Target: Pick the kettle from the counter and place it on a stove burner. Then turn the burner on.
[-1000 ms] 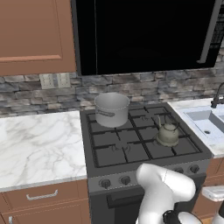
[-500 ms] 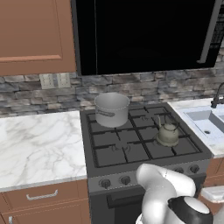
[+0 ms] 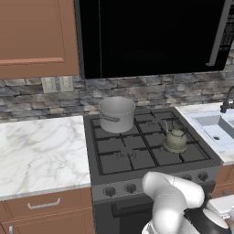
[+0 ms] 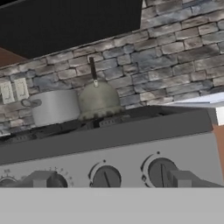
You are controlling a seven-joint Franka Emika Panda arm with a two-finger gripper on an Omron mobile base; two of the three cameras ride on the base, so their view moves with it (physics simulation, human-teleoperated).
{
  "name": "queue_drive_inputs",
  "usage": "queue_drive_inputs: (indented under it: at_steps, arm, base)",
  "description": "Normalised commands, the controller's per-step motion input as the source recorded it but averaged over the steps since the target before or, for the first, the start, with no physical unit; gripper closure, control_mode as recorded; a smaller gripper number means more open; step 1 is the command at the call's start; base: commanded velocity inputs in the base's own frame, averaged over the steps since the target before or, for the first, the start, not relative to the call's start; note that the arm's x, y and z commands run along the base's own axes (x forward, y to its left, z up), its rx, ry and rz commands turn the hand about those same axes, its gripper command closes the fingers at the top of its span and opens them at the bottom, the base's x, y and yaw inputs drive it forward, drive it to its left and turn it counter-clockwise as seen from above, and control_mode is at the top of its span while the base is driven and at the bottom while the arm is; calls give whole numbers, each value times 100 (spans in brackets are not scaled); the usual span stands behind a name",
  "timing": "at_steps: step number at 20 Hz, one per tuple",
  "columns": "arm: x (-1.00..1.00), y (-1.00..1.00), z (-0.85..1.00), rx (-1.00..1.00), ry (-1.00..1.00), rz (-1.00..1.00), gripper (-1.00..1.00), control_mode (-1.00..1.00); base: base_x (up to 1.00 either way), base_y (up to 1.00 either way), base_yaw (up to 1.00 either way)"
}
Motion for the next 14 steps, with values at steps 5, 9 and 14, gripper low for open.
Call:
queue_drive_inputs:
  at_steps: [5,9,14]
  arm:
    - [0,0,-3,-1,-8,0,-100,-100]
    - [0,0,0,0,0,0,-100,-100]
    - [0,-3,0,0,0,-1,-100,-100]
  base:
    - [0,0,0]
    - [0,0,0]
    - [0,0,0]
